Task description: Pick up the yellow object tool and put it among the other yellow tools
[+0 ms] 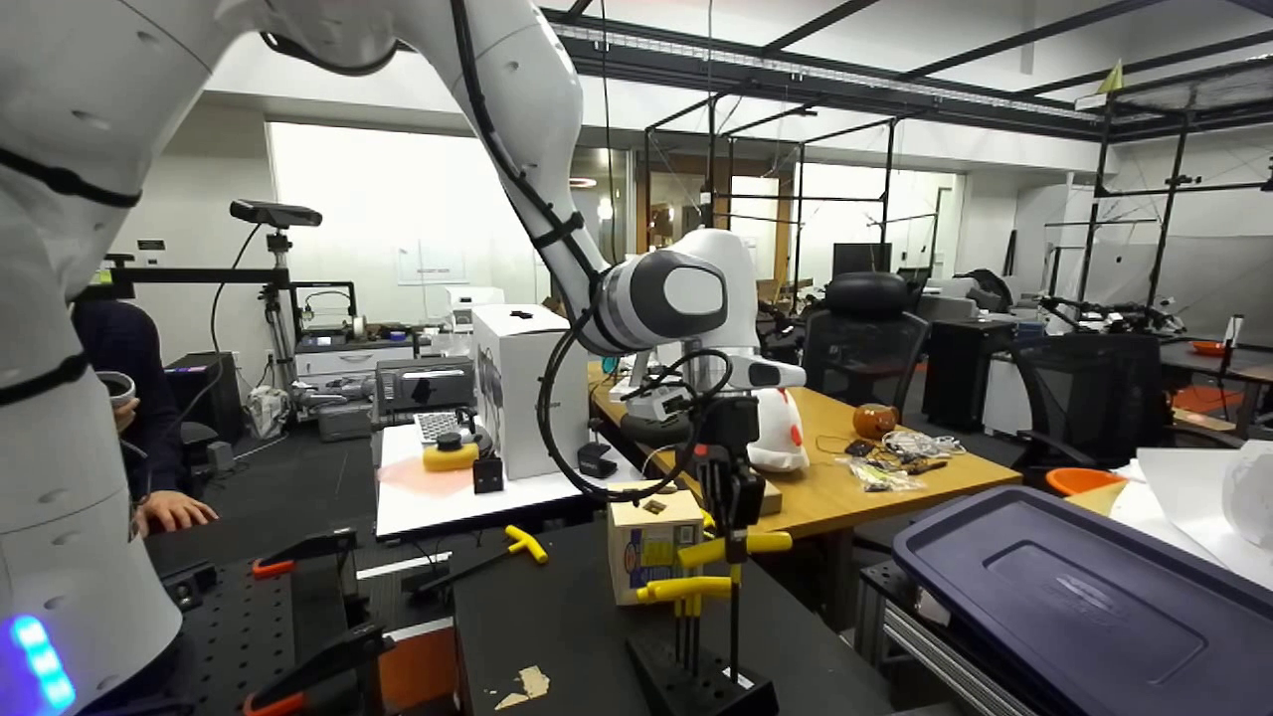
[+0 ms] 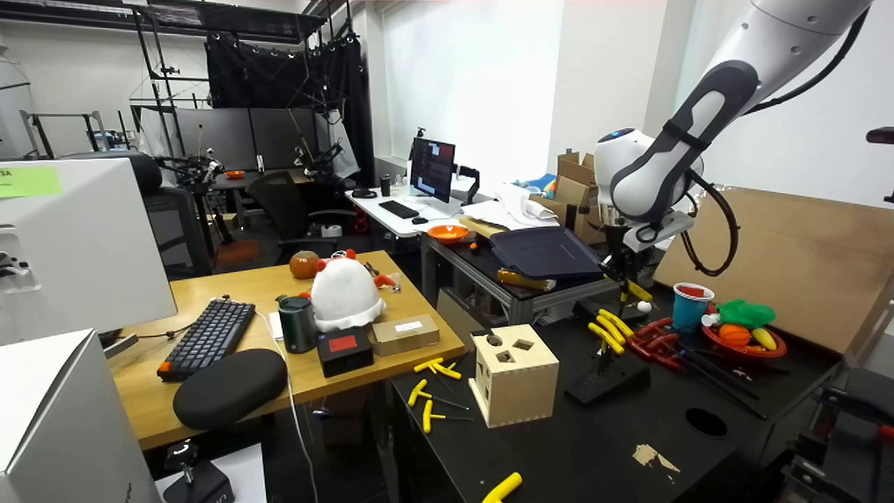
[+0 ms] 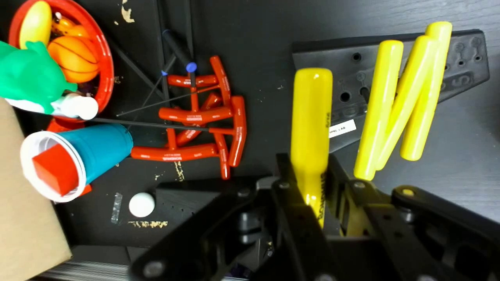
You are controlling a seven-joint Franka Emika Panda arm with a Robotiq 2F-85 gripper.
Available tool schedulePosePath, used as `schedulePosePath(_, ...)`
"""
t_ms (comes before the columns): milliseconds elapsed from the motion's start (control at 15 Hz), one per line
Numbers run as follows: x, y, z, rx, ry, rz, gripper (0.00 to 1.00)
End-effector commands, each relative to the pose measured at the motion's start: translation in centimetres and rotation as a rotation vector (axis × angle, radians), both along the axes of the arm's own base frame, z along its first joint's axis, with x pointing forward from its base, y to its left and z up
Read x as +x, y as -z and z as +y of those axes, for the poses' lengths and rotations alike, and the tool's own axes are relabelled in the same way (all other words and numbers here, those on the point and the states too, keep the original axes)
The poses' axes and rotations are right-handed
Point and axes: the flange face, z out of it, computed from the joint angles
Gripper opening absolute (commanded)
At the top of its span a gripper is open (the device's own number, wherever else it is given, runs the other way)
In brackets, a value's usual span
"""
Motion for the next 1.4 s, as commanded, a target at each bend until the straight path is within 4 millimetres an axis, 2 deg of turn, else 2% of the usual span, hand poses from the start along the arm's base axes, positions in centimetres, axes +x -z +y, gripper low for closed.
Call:
schedulePosePath(0,-0.1,-0.8,0.3,0.006,-0.036,0.035,0.06)
schedulePosePath(1333,-0.5,0.3,1.8,0.058,-0.056,0.116,0.06)
